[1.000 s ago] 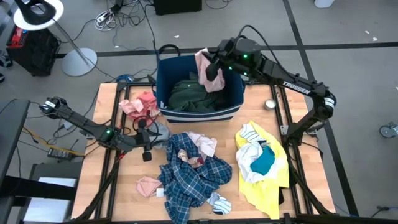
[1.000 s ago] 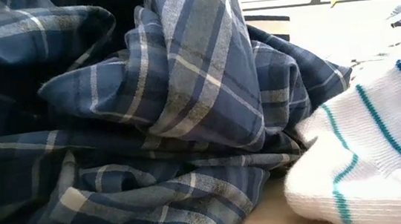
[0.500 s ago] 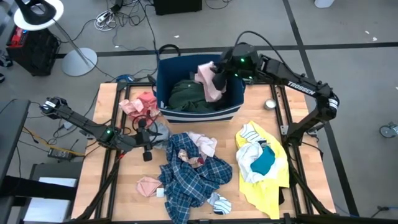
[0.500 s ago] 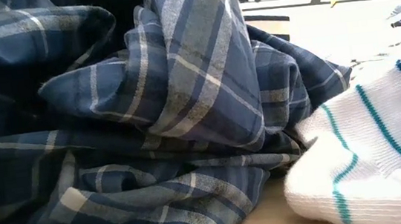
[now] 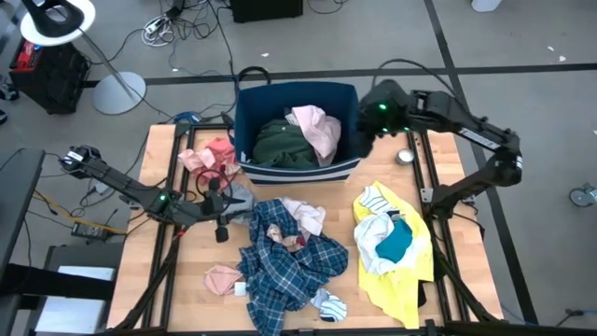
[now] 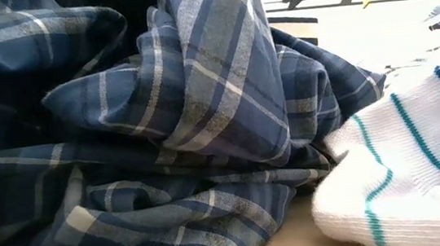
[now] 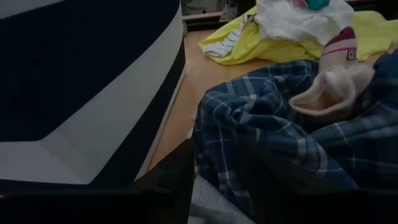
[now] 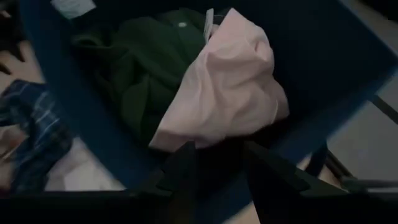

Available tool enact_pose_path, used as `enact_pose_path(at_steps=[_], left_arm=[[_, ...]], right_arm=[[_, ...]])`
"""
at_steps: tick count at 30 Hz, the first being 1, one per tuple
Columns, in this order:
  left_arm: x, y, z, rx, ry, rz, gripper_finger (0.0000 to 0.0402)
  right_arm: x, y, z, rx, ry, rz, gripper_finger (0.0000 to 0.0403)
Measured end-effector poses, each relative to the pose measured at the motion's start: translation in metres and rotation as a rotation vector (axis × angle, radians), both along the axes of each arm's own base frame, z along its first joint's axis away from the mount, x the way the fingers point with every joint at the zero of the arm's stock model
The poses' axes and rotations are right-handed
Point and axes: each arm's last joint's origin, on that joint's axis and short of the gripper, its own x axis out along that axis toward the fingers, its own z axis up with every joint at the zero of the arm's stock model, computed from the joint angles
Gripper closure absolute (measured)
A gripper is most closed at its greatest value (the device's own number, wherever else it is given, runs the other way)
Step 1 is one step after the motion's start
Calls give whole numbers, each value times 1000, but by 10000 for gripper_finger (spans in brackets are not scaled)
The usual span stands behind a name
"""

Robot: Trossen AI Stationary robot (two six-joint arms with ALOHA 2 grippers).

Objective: Sort clothes
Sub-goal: Put the blue checkered pants into the blue bin

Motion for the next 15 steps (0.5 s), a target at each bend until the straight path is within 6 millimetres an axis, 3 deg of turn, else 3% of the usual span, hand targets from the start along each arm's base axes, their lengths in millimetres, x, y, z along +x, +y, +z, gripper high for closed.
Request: enact_pose_path(at_steps=[7,11,15], left_arm=[[2,0,3,-89,-41,-1,264],[4,0,7,-208,-104,4,264],[6,1,9,-284,-134,11,264]], right_arm=[[-39,40,13,-27,-89,-3,271],[-61,60,3,-18,-127,-25,272],[-78,75,-20,17,-144,-61,273]])
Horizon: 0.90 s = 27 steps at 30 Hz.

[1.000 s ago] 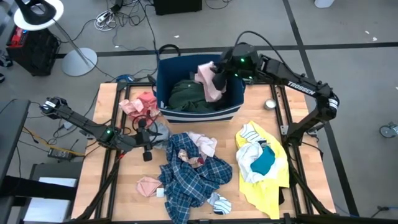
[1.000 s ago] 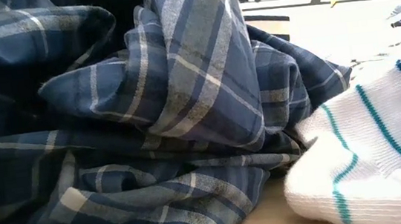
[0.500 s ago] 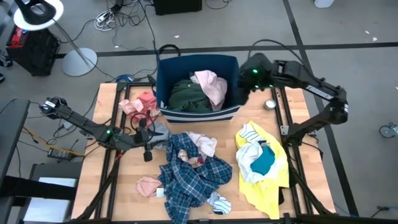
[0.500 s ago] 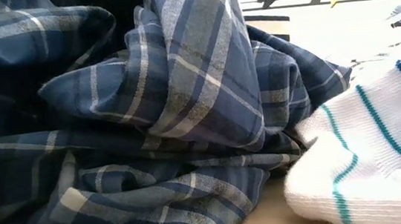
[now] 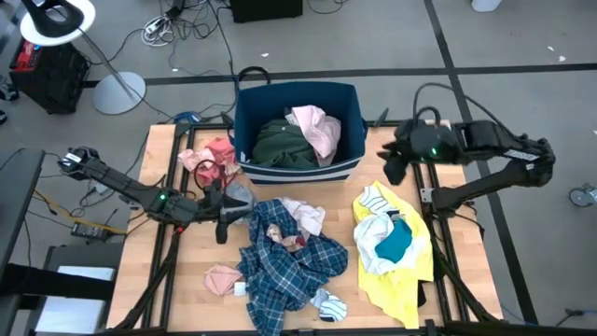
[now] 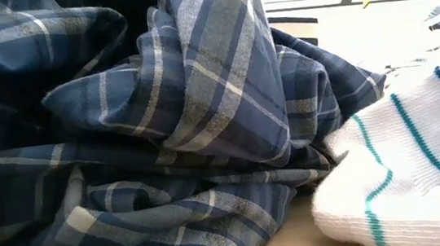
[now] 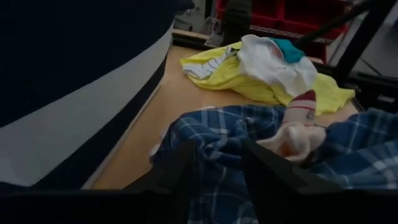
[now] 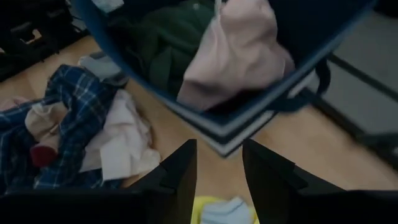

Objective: Sort clothes
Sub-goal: Put the blue checkered pants into the blue bin

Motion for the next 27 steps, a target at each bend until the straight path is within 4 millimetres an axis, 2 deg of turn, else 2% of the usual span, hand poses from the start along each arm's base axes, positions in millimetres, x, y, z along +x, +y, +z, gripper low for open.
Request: enact_pose_path(at_steps=[4,8,13,18,27], left_arm=[[3,2,-2,-55,8,19,264],[8,2,-9,-91,46,21,264],[19,-1,-11,-102,93,11,264],[34,-4,-11,-77,143,23,264],[59,-3,-38,-54,268,52,264]], right_arm=[[-10,13,-30,39,-24,-26,273],[-10,24,-60,53,-52,-24,276],[-8,36,-86,66,-92,-38,277],[-2,47,-98,93,-165,-11,277],[13,69,-107,87,-274,65,277]])
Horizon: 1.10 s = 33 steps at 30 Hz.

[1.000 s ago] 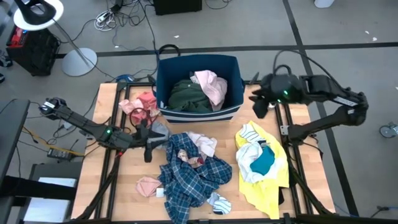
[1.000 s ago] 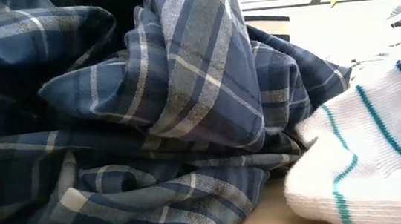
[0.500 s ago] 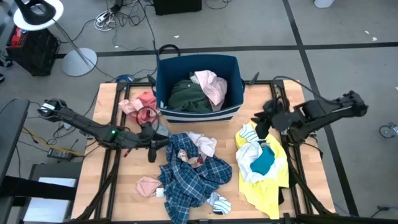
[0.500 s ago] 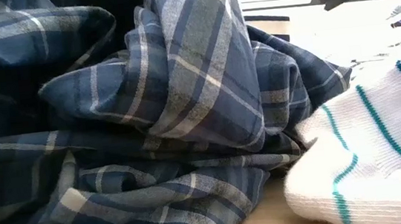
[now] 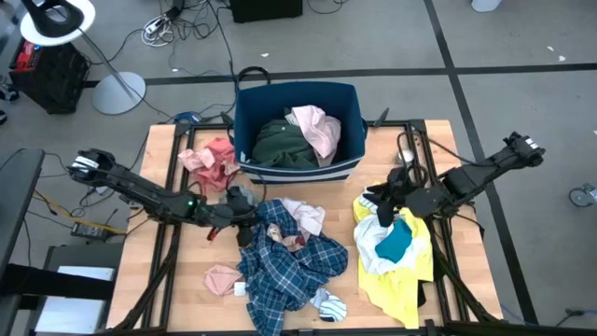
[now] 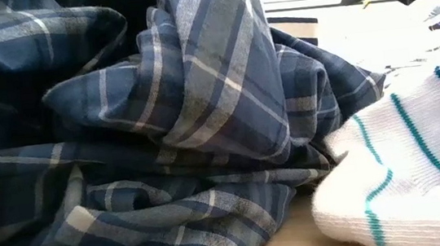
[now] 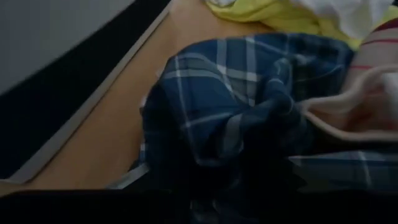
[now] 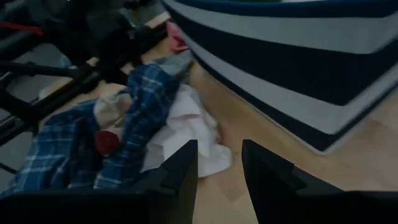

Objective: Sort clothes
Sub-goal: Put the blue checkered pants into the blue bin

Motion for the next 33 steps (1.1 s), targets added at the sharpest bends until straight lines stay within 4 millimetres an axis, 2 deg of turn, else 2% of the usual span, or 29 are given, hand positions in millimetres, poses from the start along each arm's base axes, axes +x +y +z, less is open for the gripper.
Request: enact_pose_path(at_steps=[4,6,9,12,17,23,33], left_arm=[[8,4,-10,-4,17,28,276],[10,5,-12,-12,14,42,309],[13,5,-8,-7,-21,28,382],[19,4,5,24,-63,2,395],[36,-1,42,120,-98,-55,399],[53,-4,102,276,-28,-74,400],[57,0,199,453,-72,-27,401]], right_arm=[[9,12,-12,-27,7,35,277],[15,19,-19,-41,3,38,277],[26,28,-31,-61,-4,51,277],[36,36,-44,-74,-1,65,277],[50,45,-63,-102,41,70,277],[60,51,-79,-131,89,75,277],[61,55,-81,-152,90,91,277]])
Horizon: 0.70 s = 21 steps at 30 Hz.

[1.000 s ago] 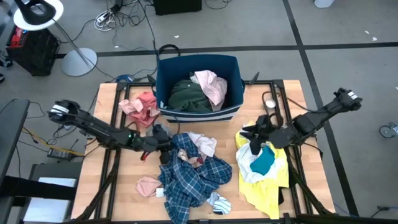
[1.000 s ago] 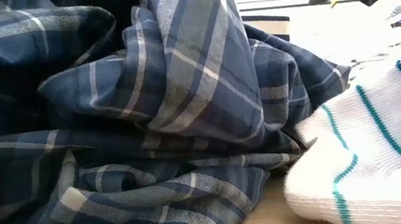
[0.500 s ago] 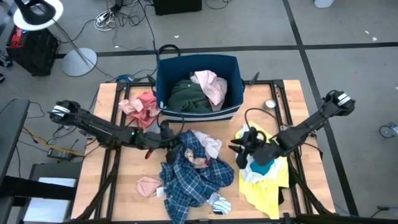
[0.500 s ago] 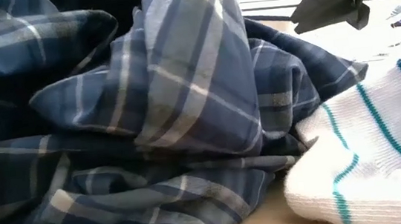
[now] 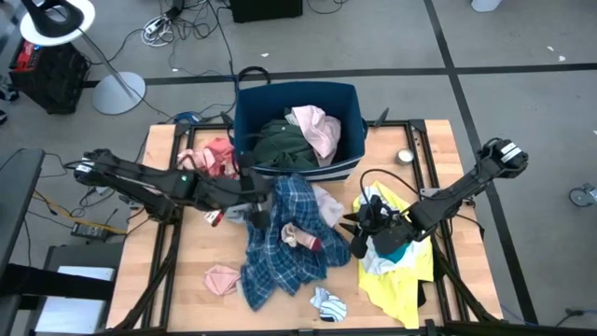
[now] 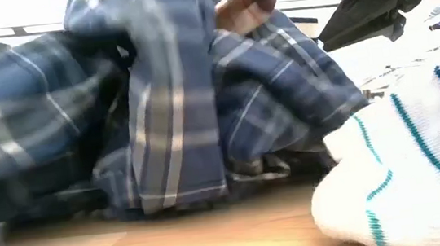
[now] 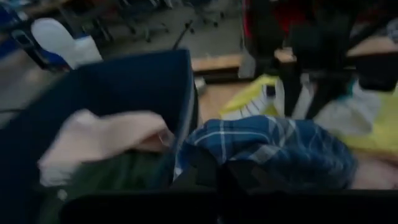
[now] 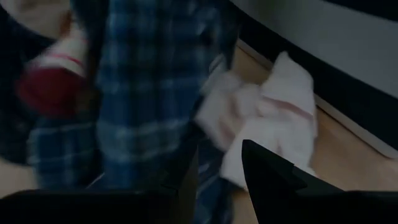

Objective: Sort clothes
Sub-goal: Put the blue checkered pants into the blue bin

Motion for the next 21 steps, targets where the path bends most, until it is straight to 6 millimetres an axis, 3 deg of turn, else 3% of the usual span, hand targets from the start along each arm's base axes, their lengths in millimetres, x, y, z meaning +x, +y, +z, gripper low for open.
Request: enact_pose_path(at_steps=[9,21], left_arm=[[-11,5,69,66,-139,37,401],[-26,8,117,126,-251,30,401]], right_arm=[[-4,4,1,-38,-12,-9,277],[-5,5,1,-56,-20,-18,277]])
